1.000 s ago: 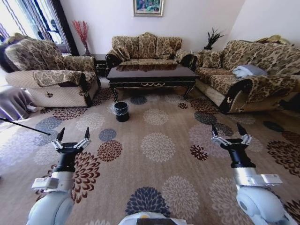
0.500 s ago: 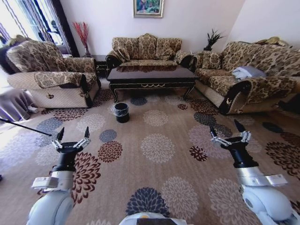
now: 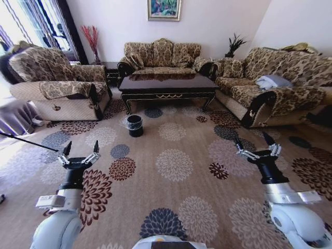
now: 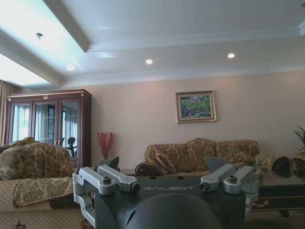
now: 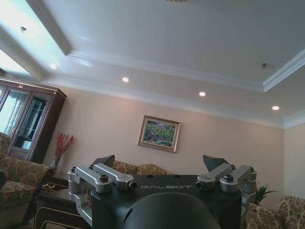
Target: Move to the front of the table and pick up the trash from the floor, then place it into the trash bin.
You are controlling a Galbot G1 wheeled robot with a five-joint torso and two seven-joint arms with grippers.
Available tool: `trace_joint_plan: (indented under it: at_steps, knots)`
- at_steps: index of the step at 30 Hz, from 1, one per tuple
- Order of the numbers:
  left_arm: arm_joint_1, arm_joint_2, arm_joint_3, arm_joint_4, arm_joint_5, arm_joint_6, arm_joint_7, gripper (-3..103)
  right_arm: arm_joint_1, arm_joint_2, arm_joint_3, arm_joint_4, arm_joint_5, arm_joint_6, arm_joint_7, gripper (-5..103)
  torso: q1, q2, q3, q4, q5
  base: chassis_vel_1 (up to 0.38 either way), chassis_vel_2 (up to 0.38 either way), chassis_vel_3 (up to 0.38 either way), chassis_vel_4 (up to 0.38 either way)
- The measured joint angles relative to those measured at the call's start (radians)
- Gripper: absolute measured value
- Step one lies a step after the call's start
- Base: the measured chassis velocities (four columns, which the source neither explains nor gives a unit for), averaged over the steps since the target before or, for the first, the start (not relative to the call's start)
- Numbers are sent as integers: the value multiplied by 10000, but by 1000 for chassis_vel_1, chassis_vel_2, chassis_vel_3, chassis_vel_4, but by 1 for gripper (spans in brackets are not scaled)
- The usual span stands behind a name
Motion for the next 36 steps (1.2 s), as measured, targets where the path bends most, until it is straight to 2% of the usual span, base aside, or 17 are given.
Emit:
trace_joint_plan:
  at_steps: [14,16,36]
  knots:
    - [12,-10,15,-11,6,0,0,100,-10,69,6,46,3,1,-29,100,221,548,326,0,0,0,0,0,0]
    - [35,-29,15,-32,10,0,2,100,-40,107,-3,69,-21,20,-74,100,322,782,458,0,0,0,0,0,0]
    - [188,-88,-2,-142,54,0,16,100,-1,103,-105,54,-76,51,-91,100,687,1670,982,0,0,0,0,0,0]
